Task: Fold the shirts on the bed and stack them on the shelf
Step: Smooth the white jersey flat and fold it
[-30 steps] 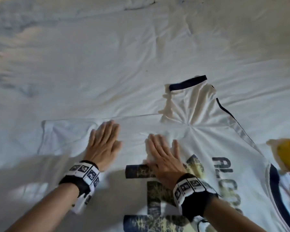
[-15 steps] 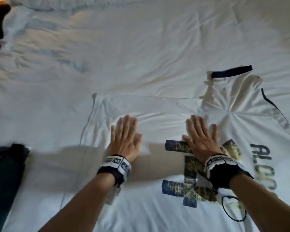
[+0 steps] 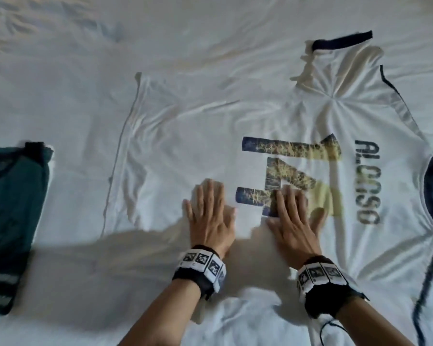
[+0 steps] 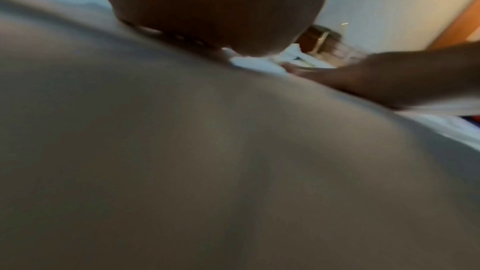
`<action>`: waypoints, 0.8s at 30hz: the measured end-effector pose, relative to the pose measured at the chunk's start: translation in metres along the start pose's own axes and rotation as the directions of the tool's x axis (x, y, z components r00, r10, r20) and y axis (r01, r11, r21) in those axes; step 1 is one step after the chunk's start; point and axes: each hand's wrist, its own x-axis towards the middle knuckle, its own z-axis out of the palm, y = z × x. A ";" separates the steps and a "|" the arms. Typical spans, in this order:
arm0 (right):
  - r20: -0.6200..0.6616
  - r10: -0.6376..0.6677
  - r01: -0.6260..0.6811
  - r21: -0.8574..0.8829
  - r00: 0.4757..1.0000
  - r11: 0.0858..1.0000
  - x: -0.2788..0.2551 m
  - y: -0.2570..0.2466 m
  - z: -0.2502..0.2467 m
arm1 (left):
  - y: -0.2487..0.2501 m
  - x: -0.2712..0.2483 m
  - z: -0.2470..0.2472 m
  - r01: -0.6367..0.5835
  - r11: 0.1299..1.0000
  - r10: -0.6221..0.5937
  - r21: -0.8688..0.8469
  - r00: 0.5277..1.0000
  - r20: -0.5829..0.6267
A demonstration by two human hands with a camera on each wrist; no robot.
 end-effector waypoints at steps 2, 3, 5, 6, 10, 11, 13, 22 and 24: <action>-0.014 0.037 -0.036 0.030 0.999 0.999 -0.007 0.017 -0.002 | -0.062 -0.015 -0.006 0.172 0.984 -0.171 0.050 0.985 -0.036; -0.022 0.035 -0.035 0.040 0.999 0.999 -0.009 0.021 -0.004 | -0.092 -0.022 -0.014 0.261 0.963 -0.259 0.069 0.965 -0.038; -0.026 0.029 -0.027 0.044 0.999 0.999 -0.015 0.026 -0.005 | -0.134 -0.035 -0.032 0.448 0.893 -0.448 0.047 0.894 -0.028; -0.021 0.033 -0.032 0.057 0.999 0.998 -0.020 0.027 -0.003 | -0.140 -0.041 -0.038 0.507 0.861 -0.506 0.037 0.862 -0.026; 0.009 0.091 -0.092 0.107 0.996 0.990 -0.057 0.029 0.003 | -0.059 -0.067 -0.032 0.233 0.972 -0.233 -0.024 0.972 0.030; 0.019 0.096 -0.097 0.108 0.995 0.989 -0.072 0.031 0.004 | -0.025 -0.076 -0.024 0.094 0.994 -0.089 -0.052 0.992 0.086; 0.042 0.094 -0.098 0.089 0.995 0.991 -0.108 0.036 0.004 | 0.040 -0.095 -0.010 -0.128 0.987 0.145 -0.099 0.970 0.195; 0.138 -0.145 0.160 -0.102 0.980 0.982 -0.216 0.097 0.024 | 0.079 -0.138 0.012 -0.477 0.879 0.449 0.015 0.837 0.314; 0.205 -0.181 0.214 -0.155 0.962 0.964 -0.226 0.110 0.029 | 0.066 -0.142 0.013 -0.481 0.875 0.446 0.047 0.841 0.308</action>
